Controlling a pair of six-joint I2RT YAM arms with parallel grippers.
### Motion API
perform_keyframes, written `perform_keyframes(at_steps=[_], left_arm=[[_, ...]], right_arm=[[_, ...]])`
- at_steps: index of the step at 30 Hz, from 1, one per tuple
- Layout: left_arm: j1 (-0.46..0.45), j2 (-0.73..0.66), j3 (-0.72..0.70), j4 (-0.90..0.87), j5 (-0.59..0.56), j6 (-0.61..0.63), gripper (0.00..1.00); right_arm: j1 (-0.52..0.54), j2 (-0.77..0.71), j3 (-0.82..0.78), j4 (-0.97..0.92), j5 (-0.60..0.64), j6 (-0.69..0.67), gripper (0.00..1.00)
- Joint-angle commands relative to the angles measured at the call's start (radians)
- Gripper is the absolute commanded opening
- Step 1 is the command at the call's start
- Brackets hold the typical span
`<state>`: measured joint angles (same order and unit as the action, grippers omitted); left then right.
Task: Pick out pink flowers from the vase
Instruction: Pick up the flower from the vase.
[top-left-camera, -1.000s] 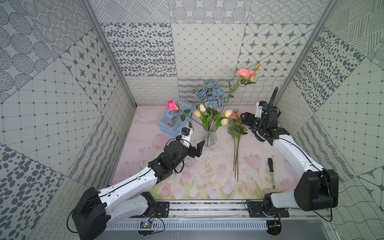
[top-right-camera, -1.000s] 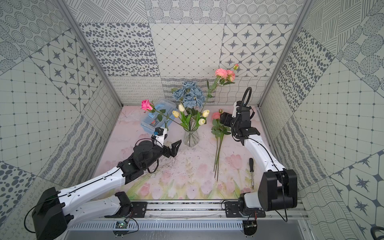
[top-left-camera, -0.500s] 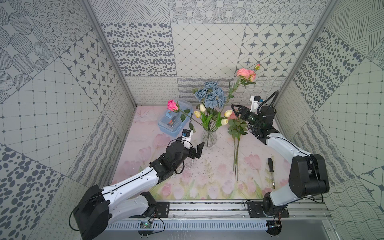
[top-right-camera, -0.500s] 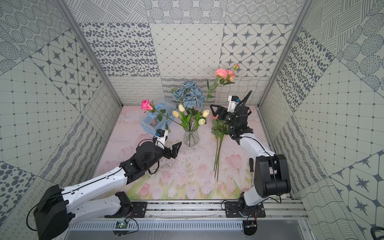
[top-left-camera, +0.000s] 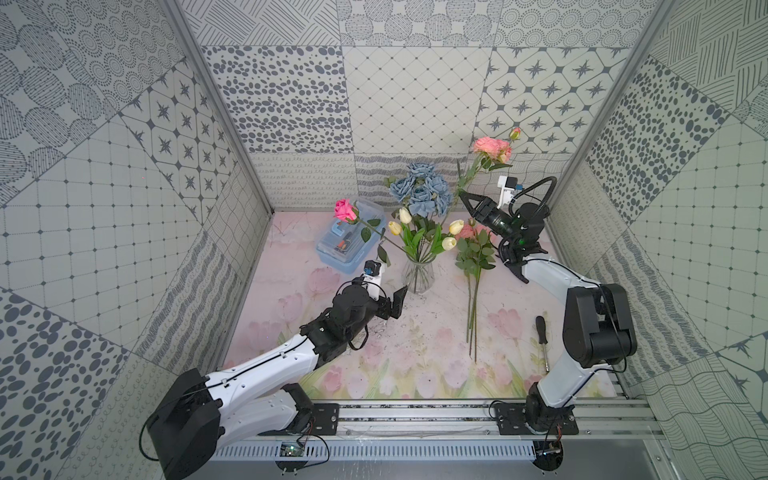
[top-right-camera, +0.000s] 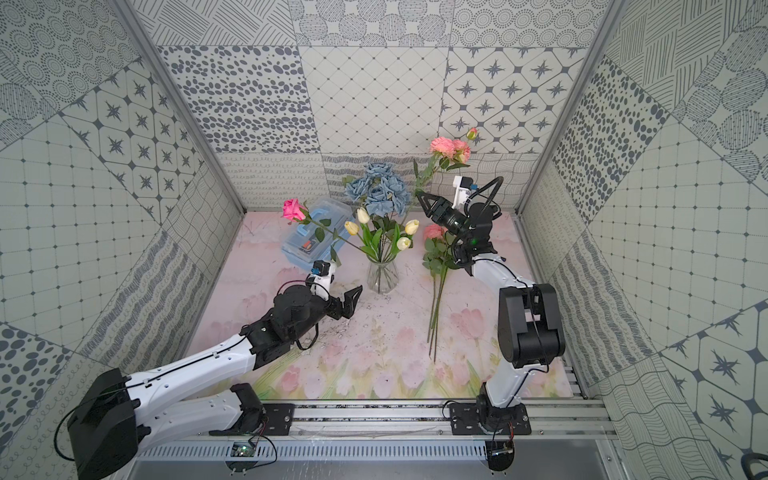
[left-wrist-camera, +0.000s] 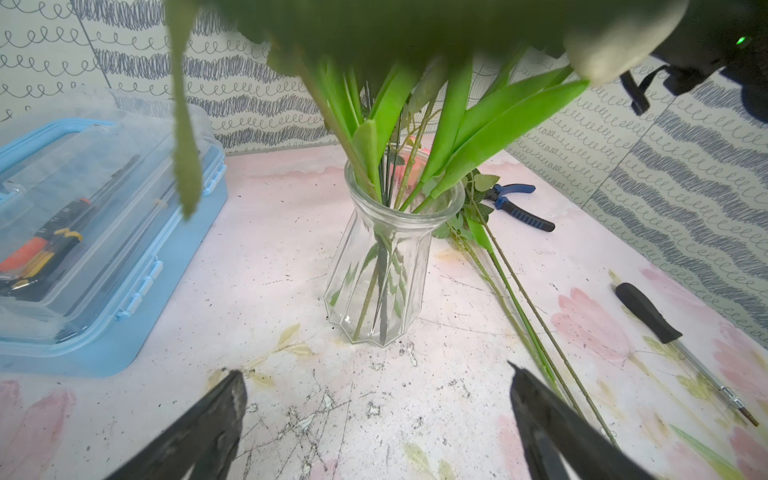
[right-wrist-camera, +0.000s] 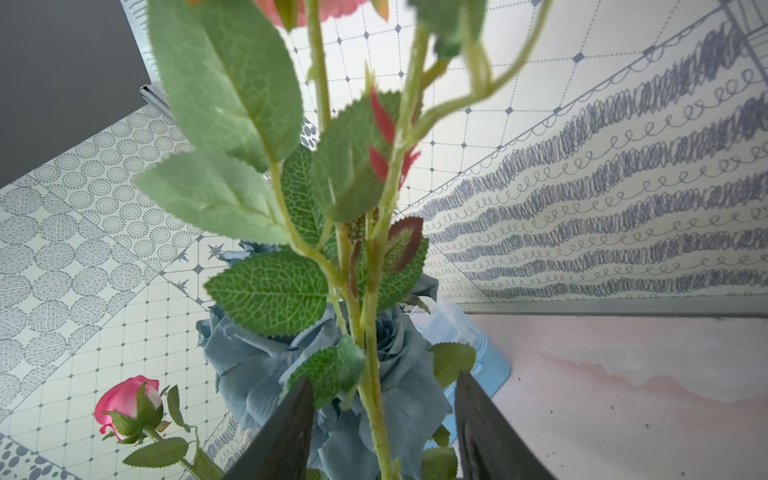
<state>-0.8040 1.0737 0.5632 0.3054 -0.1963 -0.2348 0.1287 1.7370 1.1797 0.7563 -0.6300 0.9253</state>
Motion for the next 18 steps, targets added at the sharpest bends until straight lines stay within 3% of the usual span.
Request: perform_keyframes(at_steps=[1, 13, 18], left_arm=[[0.001, 0.02, 0.017, 0.052, -0.01, -0.001, 0.99], [0.0, 0.013, 0.012, 0.039, -0.026, 0.012, 0.99], [0.001, 0.014, 0.012, 0.038, -0.028, 0.014, 0.99]], right_arm=[[0.006, 0.036, 0.058, 0.081, -0.019, 0.043, 0.49], [0.034, 0.095, 0.142, 0.074, -0.039, 0.053, 0.32], [0.035, 0.083, 0.153, 0.031, -0.041, 0.016, 0.2]])
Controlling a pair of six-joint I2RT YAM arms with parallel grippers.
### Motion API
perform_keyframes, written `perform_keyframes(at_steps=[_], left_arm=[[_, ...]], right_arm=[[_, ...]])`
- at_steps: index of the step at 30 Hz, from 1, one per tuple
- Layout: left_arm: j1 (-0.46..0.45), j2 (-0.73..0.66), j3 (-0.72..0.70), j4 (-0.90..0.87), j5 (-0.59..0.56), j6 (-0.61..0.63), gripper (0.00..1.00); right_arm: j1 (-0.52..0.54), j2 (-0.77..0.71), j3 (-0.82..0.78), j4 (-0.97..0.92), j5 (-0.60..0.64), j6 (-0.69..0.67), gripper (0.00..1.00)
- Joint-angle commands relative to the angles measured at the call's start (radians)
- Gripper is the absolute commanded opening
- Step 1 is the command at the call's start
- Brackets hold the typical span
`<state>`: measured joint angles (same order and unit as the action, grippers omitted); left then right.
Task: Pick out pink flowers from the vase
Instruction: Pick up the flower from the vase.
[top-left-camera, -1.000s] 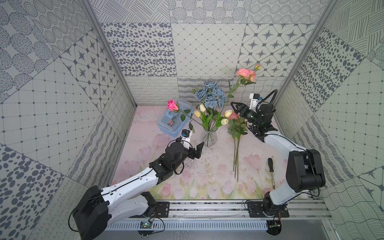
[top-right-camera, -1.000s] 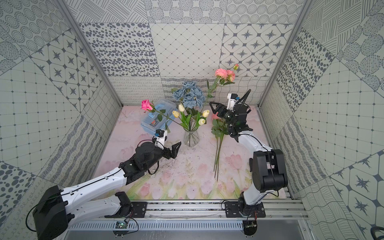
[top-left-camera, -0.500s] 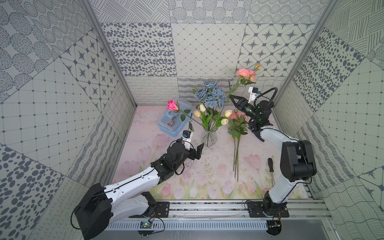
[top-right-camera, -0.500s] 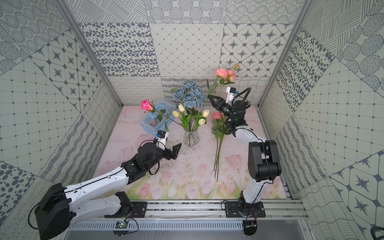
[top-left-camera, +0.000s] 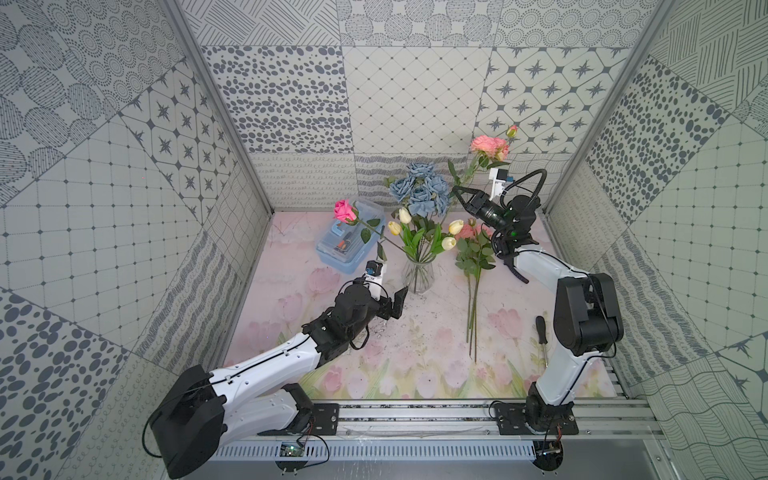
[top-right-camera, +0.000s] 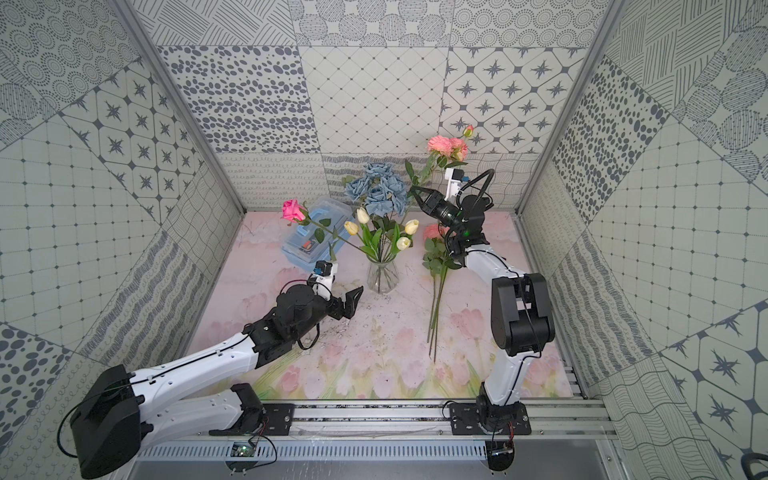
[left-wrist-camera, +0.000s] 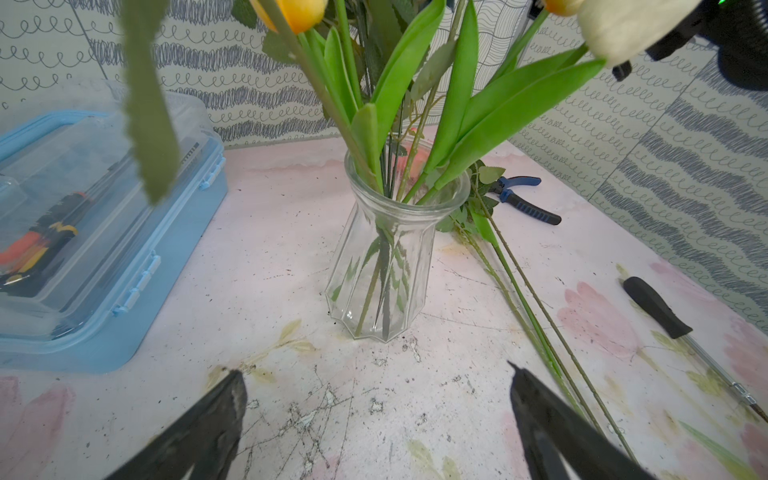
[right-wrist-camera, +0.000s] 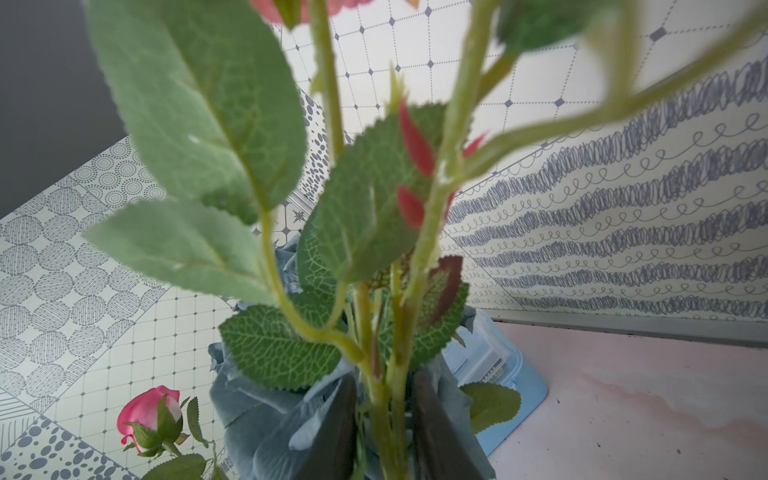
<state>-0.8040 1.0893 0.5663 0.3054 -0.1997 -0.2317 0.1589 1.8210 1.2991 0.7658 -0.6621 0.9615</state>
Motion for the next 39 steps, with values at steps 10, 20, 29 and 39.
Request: perform_keyframes(at_steps=[10, 20, 29, 39], left_arm=[[0.002, -0.005, 0.006, 0.037, -0.03, 0.006, 0.99], [0.001, -0.033, 0.001, 0.03, -0.021, -0.008, 0.99], [0.001, -0.053, 0.006, 0.014, -0.01, -0.018, 0.99], [0.001, -0.057, 0.007, 0.012, -0.002, -0.031, 0.99]], right_arm=[[0.009, -0.126, 0.053, -0.181, 0.036, -0.224, 0.07], [0.076, -0.319, 0.055, -0.429, 0.222, -0.572, 0.02], [0.183, -0.543, -0.007, -0.406, 0.521, -0.858, 0.02], [0.204, -0.745, -0.022, -0.325, 0.64, -0.909, 0.02]])
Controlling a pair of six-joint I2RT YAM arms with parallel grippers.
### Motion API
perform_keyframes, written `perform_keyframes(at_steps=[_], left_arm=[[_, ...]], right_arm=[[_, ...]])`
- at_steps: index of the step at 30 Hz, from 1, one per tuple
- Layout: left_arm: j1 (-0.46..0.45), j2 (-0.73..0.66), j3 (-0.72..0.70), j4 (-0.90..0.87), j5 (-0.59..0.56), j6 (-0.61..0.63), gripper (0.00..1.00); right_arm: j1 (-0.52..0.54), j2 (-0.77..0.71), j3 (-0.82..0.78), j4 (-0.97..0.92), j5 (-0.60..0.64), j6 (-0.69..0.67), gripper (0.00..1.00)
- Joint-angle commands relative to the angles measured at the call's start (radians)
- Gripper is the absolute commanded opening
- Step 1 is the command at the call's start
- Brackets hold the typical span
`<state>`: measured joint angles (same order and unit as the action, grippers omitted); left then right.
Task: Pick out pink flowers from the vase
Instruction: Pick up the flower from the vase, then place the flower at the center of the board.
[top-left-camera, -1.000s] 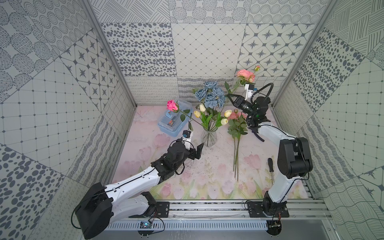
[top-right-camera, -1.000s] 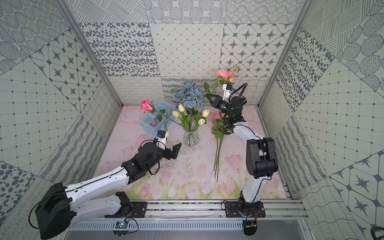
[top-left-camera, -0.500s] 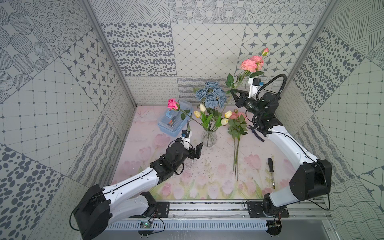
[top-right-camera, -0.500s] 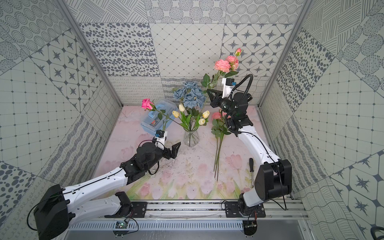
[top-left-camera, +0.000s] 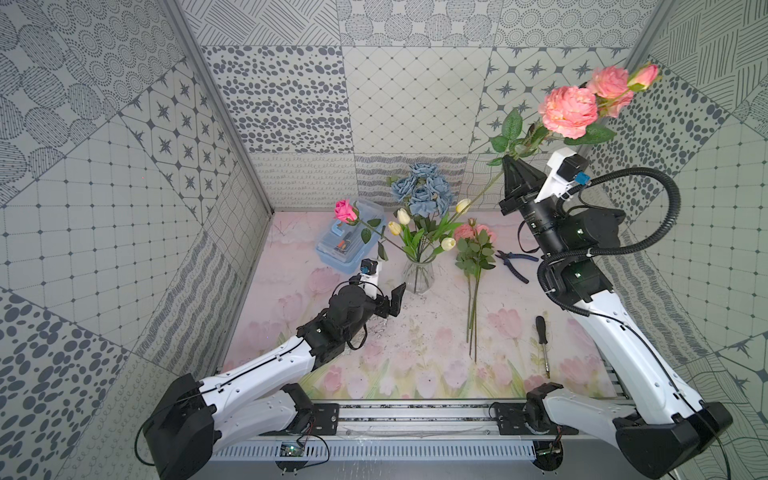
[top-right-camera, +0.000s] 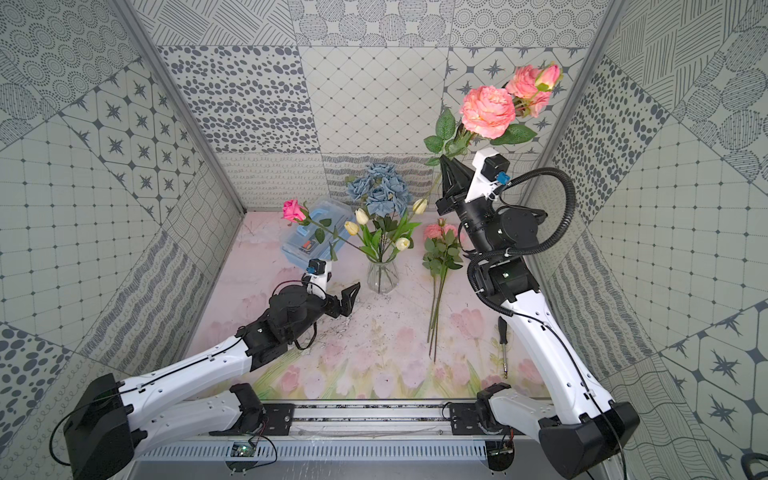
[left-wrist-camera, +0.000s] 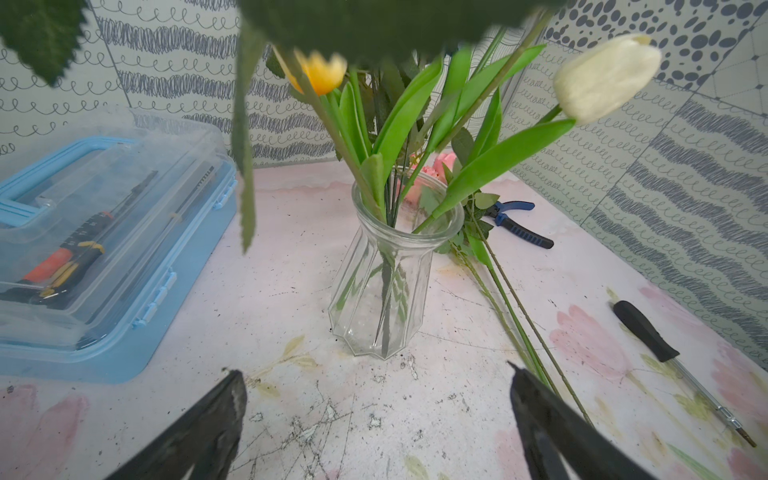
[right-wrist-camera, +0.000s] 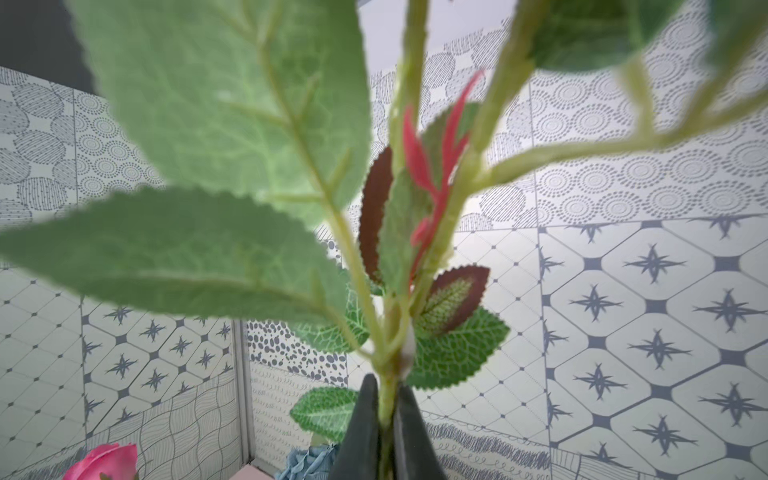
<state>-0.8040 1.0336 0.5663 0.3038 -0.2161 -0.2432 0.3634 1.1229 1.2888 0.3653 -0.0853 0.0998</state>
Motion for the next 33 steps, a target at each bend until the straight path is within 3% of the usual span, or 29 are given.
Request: perform_keyframes(at_steps=[1, 13, 21, 26, 33], left_arm=[[0.0, 0.0, 0.007, 0.014, 0.015, -0.021, 0.99], [0.0, 0.004, 0.003, 0.03, 0.023, -0.033, 0.99], [-0.001, -0.005, 0.001, 0.032, 0.022, -0.021, 0.99], [0.0, 0.002, 0.001, 0.038, 0.027, -0.018, 0.99], [0.001, 0.003, 0.0, 0.04, 0.034, -0.009, 0.99]], right_arm=[[0.0, -0.062, -0.016, 0.08, 0.067, -0.043, 0.02], [0.0, -0.145, 0.073, -0.034, 0.051, -0.029, 0.02], [0.001, -0.191, 0.107, -0.201, 0.259, -0.095, 0.01], [0.001, -0.24, 0.021, -0.114, 0.464, -0.196, 0.01], [0.002, -0.266, -0.017, -0.069, 0.427, -0.215, 0.03]])
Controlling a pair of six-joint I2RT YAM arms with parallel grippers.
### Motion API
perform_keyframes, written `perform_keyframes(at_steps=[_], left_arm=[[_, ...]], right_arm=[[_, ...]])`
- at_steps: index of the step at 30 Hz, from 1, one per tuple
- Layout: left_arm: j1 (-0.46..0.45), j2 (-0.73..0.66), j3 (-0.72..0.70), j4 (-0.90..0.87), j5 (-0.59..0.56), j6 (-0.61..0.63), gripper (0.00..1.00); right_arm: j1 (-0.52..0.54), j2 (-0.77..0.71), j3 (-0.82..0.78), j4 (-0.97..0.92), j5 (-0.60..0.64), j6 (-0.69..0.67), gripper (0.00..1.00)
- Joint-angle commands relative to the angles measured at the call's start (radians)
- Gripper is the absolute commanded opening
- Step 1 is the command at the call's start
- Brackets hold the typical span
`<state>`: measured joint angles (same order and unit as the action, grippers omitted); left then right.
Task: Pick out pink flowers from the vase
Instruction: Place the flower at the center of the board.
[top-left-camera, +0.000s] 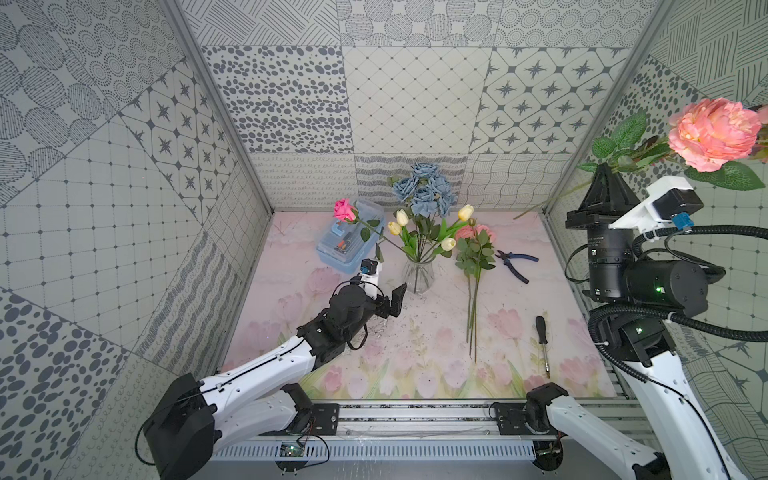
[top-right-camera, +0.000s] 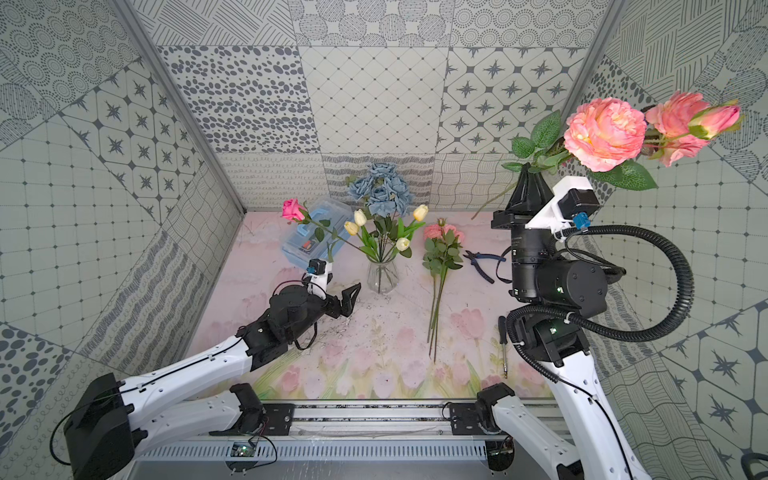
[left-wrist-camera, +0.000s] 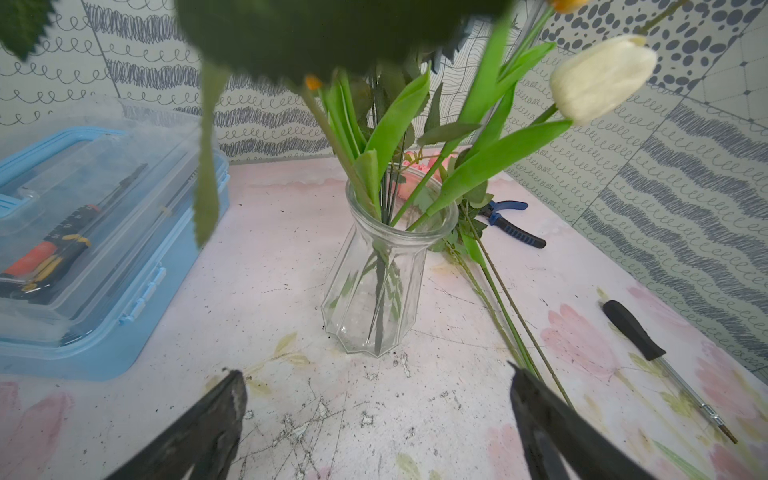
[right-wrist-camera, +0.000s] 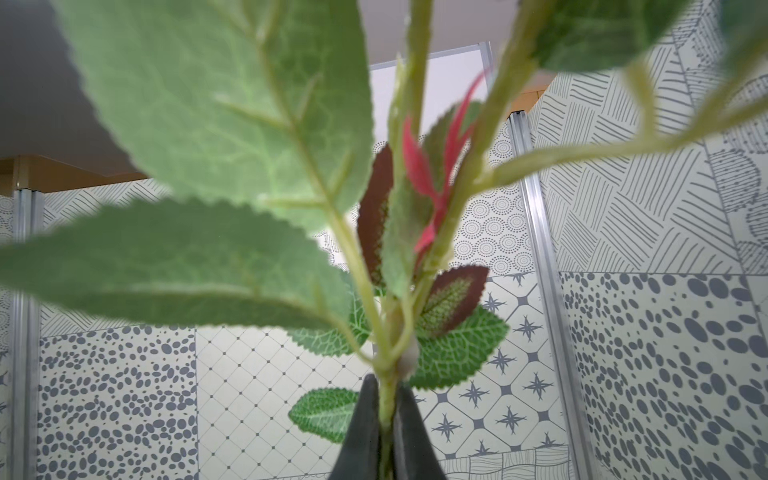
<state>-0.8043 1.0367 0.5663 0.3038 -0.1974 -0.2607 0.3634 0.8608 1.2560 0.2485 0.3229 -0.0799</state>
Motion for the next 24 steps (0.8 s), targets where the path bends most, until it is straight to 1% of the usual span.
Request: perform_keyframes(at_steps=[1, 5, 8, 12, 14, 17, 21, 24], left_arm=[[0.001, -0.004, 0.0, 0.038, 0.013, 0.011, 0.99], [0.002, -0.025, -0.009, 0.032, 0.004, 0.017, 0.99], [0.001, -0.043, -0.019, 0.03, -0.005, 0.021, 0.99], [0.002, -0.059, -0.03, 0.02, -0.016, 0.028, 0.99], [0.001, -0.063, -0.036, 0.021, -0.02, 0.031, 0.99], [0.002, -0.059, -0.042, 0.03, -0.022, 0.032, 0.99], [0.0, -0.049, -0.043, 0.034, -0.02, 0.034, 0.99], [0.002, -0.046, -0.047, 0.043, -0.023, 0.032, 0.99]], right_arm=[[0.0, 0.007, 0.041, 0.014, 0.021, -0.031, 0.03], [0.002, 0.082, 0.175, -0.209, 0.08, -0.012, 0.02], [0.002, 0.13, 0.237, -0.371, 0.137, 0.03, 0.01], [0.002, 0.201, 0.319, -0.639, 0.159, 0.093, 0.01], [0.001, 0.237, 0.344, -0.764, 0.131, 0.12, 0.03], [0.0, 0.279, 0.355, -0.885, 0.079, 0.162, 0.04], [0.0, 0.322, 0.335, -0.974, 0.017, 0.2, 0.05], [-0.004, 0.333, 0.268, -0.985, -0.014, 0.232, 0.05]])
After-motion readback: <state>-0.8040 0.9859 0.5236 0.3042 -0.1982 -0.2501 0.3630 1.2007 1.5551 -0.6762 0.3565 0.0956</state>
